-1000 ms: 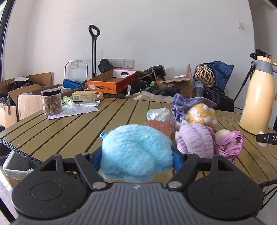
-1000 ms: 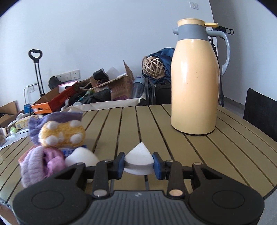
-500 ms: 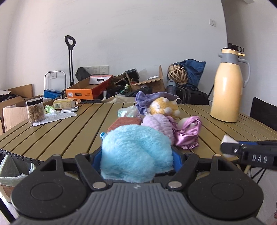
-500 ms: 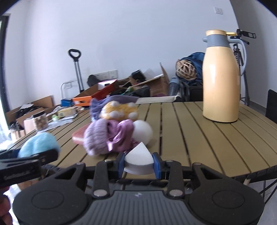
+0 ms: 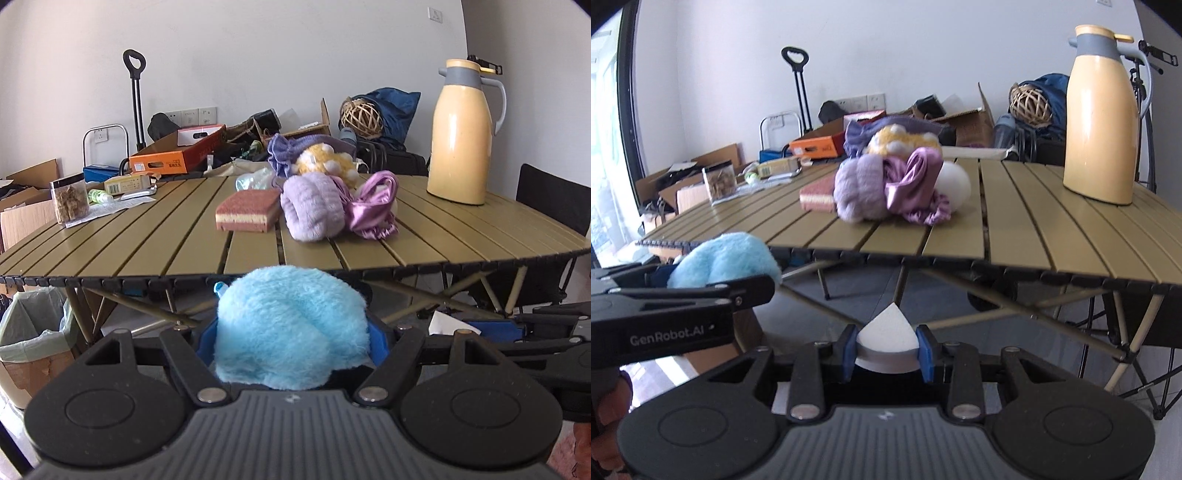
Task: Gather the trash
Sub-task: 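Carry the white sponge with the right gripper down over the black bin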
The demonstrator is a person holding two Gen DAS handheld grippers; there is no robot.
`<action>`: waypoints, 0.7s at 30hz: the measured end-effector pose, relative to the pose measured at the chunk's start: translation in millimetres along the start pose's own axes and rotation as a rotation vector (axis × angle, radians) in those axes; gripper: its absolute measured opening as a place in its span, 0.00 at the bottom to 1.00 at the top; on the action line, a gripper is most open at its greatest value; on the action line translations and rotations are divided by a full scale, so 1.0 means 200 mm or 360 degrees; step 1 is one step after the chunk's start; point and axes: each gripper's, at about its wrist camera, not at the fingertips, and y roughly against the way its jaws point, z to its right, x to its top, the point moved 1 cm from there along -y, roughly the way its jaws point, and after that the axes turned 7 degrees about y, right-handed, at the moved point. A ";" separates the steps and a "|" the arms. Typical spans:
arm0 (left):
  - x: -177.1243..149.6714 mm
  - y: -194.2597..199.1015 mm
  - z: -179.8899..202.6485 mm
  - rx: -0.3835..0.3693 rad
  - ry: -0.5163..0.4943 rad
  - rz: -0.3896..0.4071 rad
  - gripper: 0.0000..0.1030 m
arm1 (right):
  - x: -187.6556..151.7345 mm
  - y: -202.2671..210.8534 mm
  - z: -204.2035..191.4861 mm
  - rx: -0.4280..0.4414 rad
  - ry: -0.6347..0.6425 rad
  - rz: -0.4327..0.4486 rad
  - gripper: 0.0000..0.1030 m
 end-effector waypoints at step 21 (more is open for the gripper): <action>-0.35 -0.13 0.00 0.0052 -0.0107 -0.0391 0.73 | -0.31 -0.18 0.03 -0.0024 0.0018 -0.0444 0.32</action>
